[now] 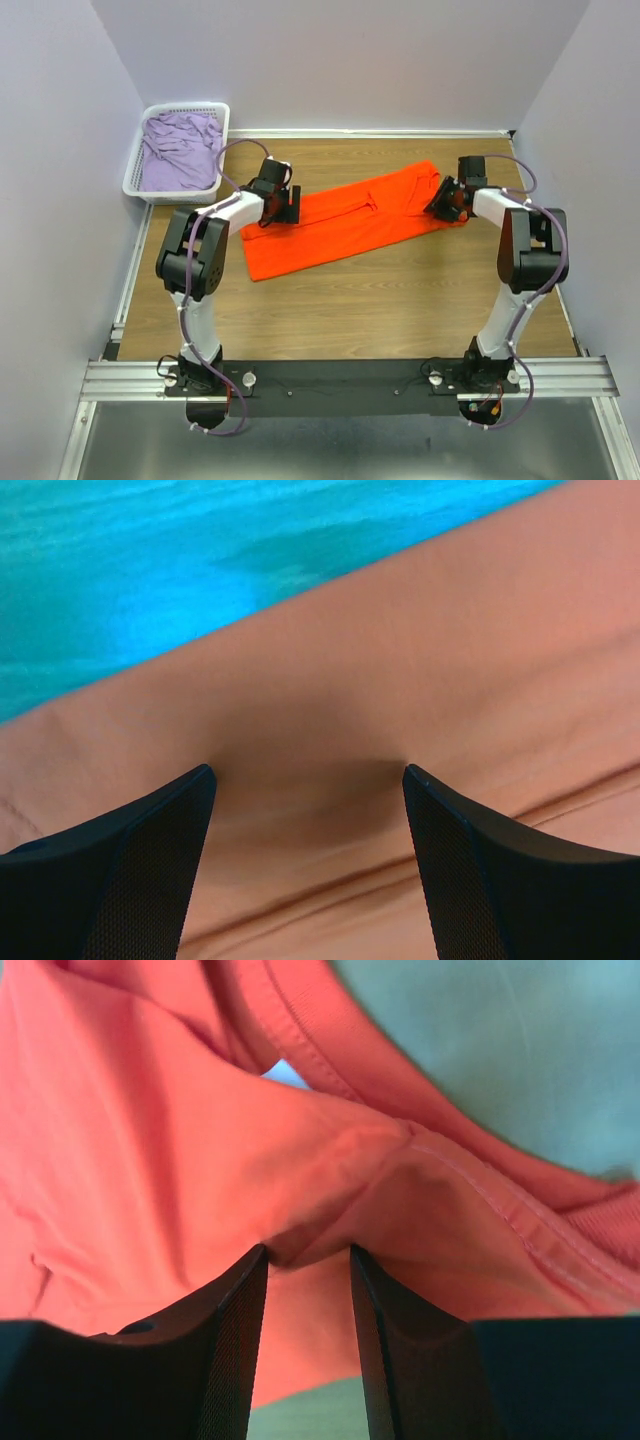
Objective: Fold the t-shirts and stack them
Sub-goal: Fold the tshirt
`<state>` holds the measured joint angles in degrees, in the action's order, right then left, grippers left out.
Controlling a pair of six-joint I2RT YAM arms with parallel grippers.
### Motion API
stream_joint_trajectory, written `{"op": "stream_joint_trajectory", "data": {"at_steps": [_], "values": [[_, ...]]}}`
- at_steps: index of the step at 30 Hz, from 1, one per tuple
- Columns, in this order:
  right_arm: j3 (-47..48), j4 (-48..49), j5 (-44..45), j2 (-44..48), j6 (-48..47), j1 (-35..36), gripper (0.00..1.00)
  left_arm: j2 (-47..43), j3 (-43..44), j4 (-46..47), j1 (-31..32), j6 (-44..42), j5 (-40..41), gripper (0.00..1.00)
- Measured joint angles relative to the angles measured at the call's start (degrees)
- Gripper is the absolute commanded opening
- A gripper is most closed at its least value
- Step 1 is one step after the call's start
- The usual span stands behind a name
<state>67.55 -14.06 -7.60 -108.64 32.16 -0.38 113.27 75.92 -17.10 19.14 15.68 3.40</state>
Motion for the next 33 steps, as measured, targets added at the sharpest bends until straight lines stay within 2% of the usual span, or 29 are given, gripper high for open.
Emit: {"op": "stream_joint_trajectory", "data": {"at_steps": [7,10,17,23,29,33], "values": [[12.41,1.6,0.63,-9.42,-5.42,-0.11,0.5,-7.96,-10.95,2.56,0.61,1.7,-4.79,0.83],[19.56,2.45,-0.83,-14.64,-8.76,-0.13,0.5,-11.47,-15.82,4.0,2.91,3.5,-7.54,0.83],[36.41,3.65,-6.73,-26.73,-13.4,0.02,0.52,-18.01,-25.11,9.44,15.06,11.19,-16.92,0.83],[51.25,0.98,-11.3,-35.85,-14.58,1.46,0.54,-17.97,-26.64,12.44,24.33,18.73,-23.41,0.84],[52.74,-1.55,-12.24,-36.17,-16.41,2.99,0.55,-17.2,-25.94,12.85,31.04,24.11,-25.07,0.86],[48.04,-3.17,-10.05,-32.26,-19.32,4.26,0.56,-17.97,-22.88,5.81,31.32,25.62,-21.68,0.87]]}}
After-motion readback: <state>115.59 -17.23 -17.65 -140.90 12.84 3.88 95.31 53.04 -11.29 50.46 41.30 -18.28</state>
